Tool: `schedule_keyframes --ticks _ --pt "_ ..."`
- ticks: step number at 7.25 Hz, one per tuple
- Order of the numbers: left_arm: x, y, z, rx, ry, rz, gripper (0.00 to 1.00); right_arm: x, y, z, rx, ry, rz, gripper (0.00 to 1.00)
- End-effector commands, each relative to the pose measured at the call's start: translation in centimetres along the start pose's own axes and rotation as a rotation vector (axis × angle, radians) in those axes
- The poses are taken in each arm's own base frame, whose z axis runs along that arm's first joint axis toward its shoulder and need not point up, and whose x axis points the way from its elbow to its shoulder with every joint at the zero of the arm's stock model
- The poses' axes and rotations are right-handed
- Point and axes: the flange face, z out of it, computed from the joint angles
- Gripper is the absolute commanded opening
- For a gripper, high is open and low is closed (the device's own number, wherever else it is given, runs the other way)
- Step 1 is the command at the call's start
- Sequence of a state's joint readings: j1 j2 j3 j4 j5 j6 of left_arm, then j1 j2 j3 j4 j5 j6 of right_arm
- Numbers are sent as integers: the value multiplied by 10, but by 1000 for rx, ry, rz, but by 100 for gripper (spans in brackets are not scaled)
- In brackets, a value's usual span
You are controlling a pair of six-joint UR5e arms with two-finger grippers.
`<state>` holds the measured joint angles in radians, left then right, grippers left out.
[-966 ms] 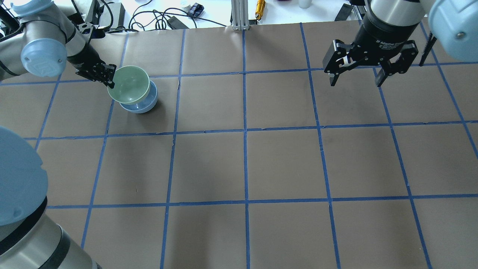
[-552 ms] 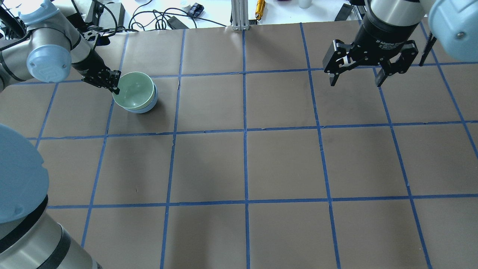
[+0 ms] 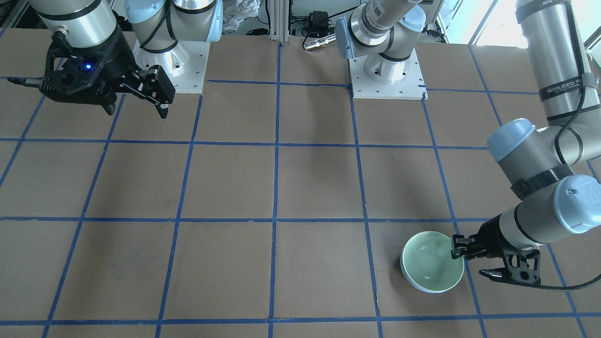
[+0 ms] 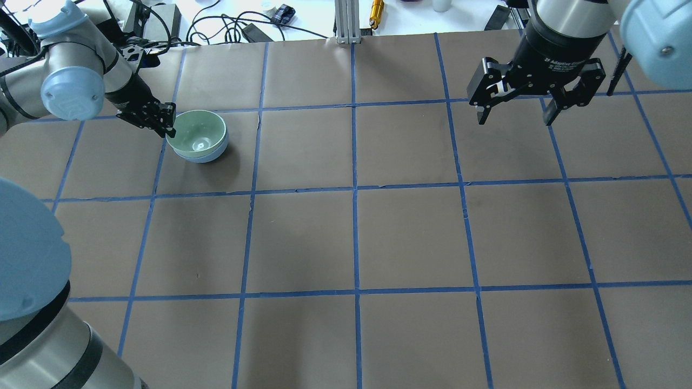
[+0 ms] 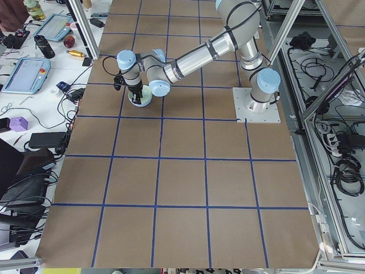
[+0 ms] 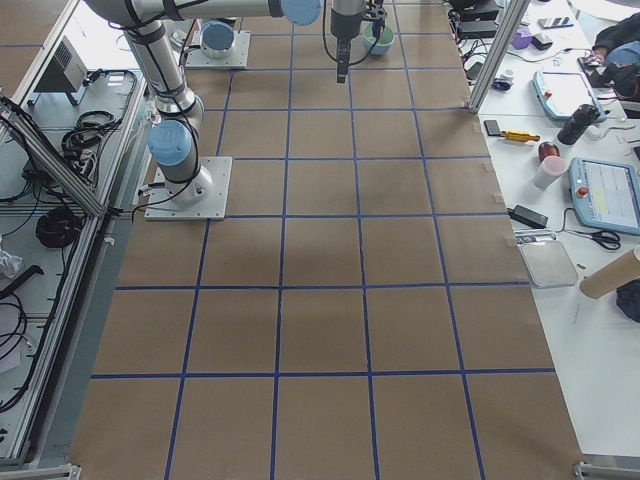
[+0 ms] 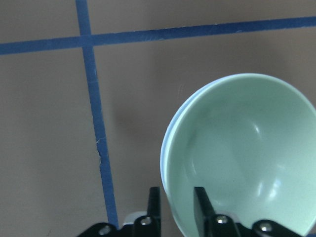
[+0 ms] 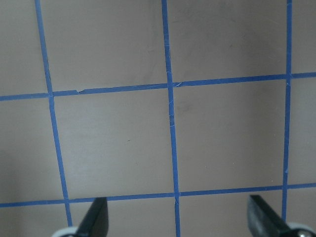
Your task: Stack green bowl on blue bowl
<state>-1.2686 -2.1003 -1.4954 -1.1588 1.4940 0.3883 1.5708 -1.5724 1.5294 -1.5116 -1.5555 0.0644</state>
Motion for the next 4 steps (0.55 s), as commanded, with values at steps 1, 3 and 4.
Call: schedule_keyframes --ticks 1,3,4 --pt "5 2 -24 27 -11 -2 89 0 0 0 -1 0 0 100" --pt "32 22 -68 12 -8 -1 100 0 0 0 -1 0 0 100" --pt "57 42 -106 -17 1 9 100 0 0 0 -1 0 0 100"
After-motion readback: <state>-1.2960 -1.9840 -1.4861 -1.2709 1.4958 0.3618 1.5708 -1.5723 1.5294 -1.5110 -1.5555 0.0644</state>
